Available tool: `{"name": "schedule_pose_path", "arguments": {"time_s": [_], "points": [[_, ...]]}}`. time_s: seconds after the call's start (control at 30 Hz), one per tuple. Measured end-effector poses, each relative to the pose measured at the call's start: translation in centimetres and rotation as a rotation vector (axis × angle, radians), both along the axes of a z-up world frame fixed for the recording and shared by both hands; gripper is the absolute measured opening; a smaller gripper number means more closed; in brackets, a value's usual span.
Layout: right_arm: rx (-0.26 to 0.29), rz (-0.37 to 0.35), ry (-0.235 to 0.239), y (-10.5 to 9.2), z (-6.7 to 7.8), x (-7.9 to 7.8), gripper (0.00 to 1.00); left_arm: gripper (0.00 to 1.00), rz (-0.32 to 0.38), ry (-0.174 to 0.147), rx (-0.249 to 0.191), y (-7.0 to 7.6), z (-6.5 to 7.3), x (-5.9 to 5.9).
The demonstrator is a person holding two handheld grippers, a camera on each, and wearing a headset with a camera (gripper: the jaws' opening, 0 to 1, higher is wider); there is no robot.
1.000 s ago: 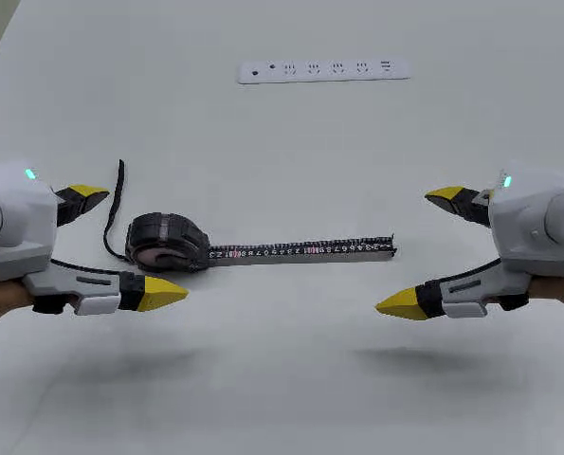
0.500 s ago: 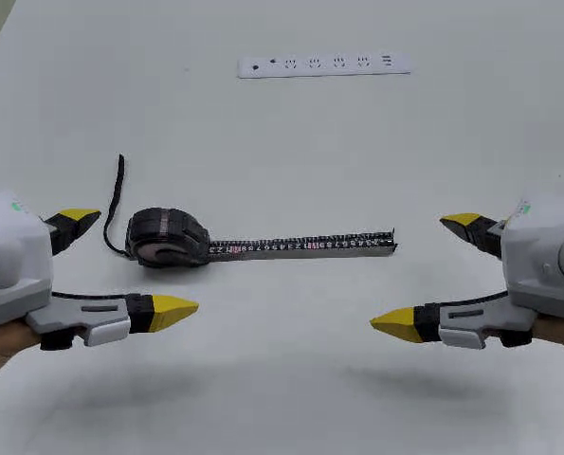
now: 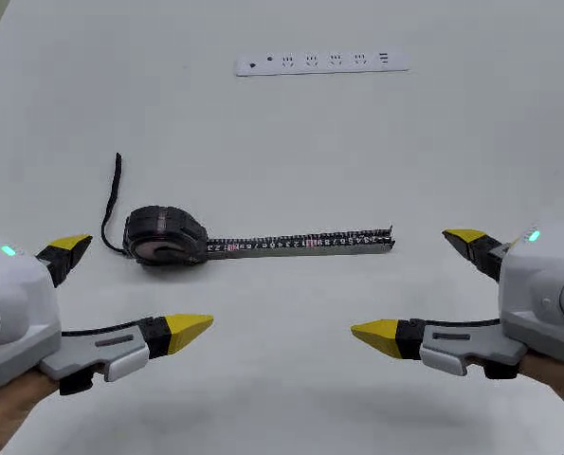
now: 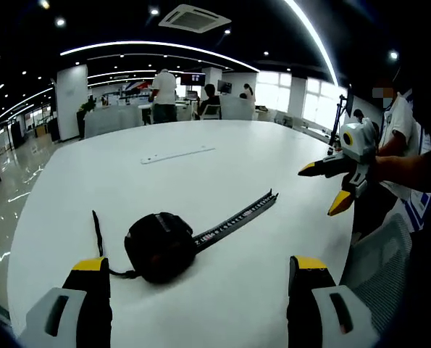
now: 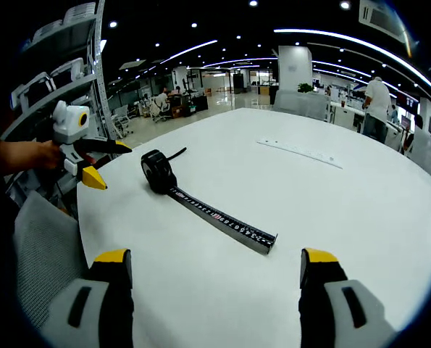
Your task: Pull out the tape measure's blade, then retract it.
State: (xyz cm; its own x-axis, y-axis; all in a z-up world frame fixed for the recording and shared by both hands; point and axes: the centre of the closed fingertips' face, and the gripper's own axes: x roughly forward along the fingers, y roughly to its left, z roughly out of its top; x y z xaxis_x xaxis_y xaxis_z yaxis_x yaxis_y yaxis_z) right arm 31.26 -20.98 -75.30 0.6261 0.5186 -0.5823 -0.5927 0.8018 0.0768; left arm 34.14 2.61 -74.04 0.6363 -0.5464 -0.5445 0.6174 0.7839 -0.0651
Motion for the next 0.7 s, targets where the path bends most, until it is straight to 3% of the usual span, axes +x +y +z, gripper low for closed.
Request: {"name": "schedule_pose_path", "arguments": {"time_s": [0.3, 0.7], "points": [[0.006, -0.075, -0.017, 0.3, 1.5, -0.9, 0.99, 1.0, 0.045, -0.013, -0.004, 0.0, 0.7, -1.1], [0.028, -0.091, -0.013, 1.4, 2.6, -1.7, 0.99, 1.0, 0.11, -0.005, -0.005, 0.1, 1.4, -2.6]]}}
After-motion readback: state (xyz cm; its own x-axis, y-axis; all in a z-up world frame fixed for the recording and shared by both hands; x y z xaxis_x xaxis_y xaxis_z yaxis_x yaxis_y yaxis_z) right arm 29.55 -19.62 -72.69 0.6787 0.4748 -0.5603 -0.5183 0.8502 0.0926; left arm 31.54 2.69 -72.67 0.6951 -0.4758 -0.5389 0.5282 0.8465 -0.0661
